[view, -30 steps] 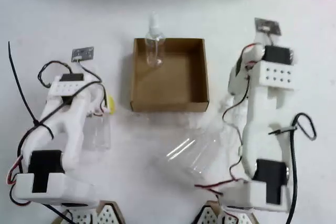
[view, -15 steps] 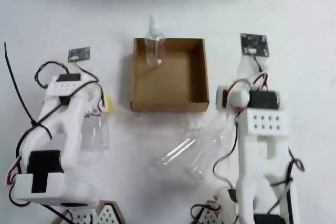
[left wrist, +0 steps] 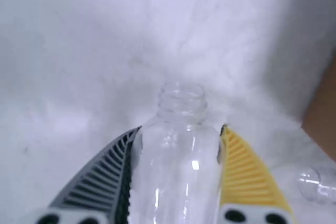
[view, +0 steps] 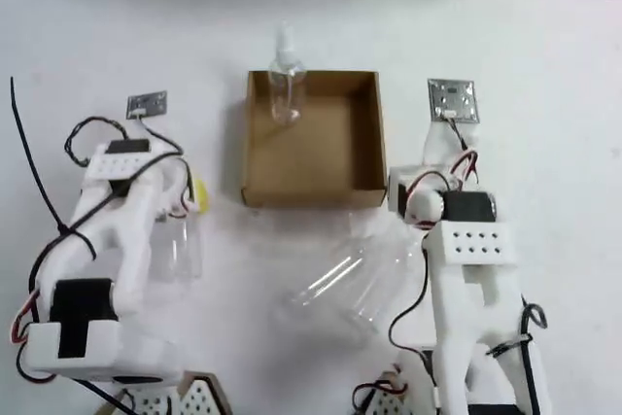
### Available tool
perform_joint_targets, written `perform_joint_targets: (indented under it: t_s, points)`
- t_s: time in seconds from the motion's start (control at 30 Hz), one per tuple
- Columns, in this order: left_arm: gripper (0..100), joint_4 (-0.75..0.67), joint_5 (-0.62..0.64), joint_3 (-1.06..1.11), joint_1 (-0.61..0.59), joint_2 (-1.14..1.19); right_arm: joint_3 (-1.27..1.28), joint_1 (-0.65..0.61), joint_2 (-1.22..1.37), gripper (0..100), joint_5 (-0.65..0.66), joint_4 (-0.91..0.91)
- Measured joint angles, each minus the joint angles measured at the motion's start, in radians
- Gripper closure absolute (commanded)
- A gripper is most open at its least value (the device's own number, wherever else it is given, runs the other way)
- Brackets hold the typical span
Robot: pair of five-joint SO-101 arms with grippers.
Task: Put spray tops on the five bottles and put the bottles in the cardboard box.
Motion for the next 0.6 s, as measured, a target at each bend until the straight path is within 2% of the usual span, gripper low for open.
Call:
perform_joint_targets:
  t_s: [0.27, 0.5, 0.6]
  points:
    - [98, -0.009, 0.0, 0.0, 0.0, 0.0, 0.101, 0.002, 0.0, 98.1, 0.0, -0.137]
    - [98, -0.011, -0.068, 0.008, 0.0, -0.028, 0.103, 0.002, 0.0, 98.1, 0.0, -0.146]
    - [98, -0.041, -0.083, 0.08, 0.002, -0.104, 0.11, 0.002, 0.0, 98.1, 0.0, -0.147]
